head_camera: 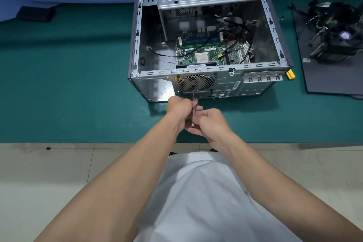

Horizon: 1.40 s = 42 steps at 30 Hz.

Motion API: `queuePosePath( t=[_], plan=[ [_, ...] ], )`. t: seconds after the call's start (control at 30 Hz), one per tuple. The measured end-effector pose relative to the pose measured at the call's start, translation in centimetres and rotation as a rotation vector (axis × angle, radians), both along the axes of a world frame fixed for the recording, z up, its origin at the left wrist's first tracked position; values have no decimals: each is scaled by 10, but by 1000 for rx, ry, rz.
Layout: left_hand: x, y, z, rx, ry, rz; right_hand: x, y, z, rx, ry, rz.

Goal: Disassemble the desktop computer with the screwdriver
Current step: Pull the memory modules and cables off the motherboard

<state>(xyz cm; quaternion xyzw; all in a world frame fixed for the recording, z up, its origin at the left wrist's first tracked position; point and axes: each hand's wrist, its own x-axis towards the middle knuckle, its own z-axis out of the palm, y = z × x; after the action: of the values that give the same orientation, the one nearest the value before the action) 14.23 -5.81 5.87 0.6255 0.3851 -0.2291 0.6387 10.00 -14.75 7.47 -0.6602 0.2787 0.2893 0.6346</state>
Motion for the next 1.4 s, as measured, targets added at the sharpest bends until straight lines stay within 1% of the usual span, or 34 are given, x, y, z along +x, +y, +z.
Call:
queuePosePath(
  t=[0.03,0.1,0.13,0.2,0.27,0.3,0.33,0.43,0.47,0.57,0.7,0.8,0.93,1.0,1.13,1.2,1.33,1.4],
  plan=[
    [0,1,0,-45,14,-7,1,0,0,57,11,-30],
    [-1,2,-1,-80,11,-23,1,0,0,52,0,-54],
    [-2,2,-1,-52,-5,-34,0,0,0,1,-9,-48],
    [-4,1,-4,61,-43,-53,-1,0,0,-155,-27,-16],
    [-4,1,-4,116,-60,-51,-2,0,0,-231,-38,-4],
    [-3,0,-4,105,-58,-46,-1,-1,-1,-209,-34,-6],
    [-2,0,-3,77,-49,-36,0,-2,-1,-143,-20,-15],
    [-2,2,0,-27,-12,-15,1,-5,2,123,35,-47],
    [-2,3,0,-51,-8,-21,1,-6,2,142,32,-43],
    [-4,3,1,-72,-18,-24,0,-4,-1,62,8,-71],
    [-5,-2,-1,67,-54,-23,-2,-2,-6,-72,3,-95],
    [-2,-4,-1,40,-43,-22,-2,-3,-7,-39,4,-71],
    [-2,-2,1,-18,-11,-66,-1,-4,-5,80,8,-92],
    [-4,-1,1,7,-19,-64,0,-5,-6,50,-8,-102],
    [-5,-1,-1,142,-61,-43,0,-4,-8,-67,-28,-111],
    [-3,-1,-1,140,-71,-68,1,-4,-8,-87,-54,-80],
    [-4,4,4,101,-100,-143,5,-14,-8,-157,-122,72],
    [-4,7,12,129,-107,-230,6,-25,-4,-147,-114,136]
  ],
)
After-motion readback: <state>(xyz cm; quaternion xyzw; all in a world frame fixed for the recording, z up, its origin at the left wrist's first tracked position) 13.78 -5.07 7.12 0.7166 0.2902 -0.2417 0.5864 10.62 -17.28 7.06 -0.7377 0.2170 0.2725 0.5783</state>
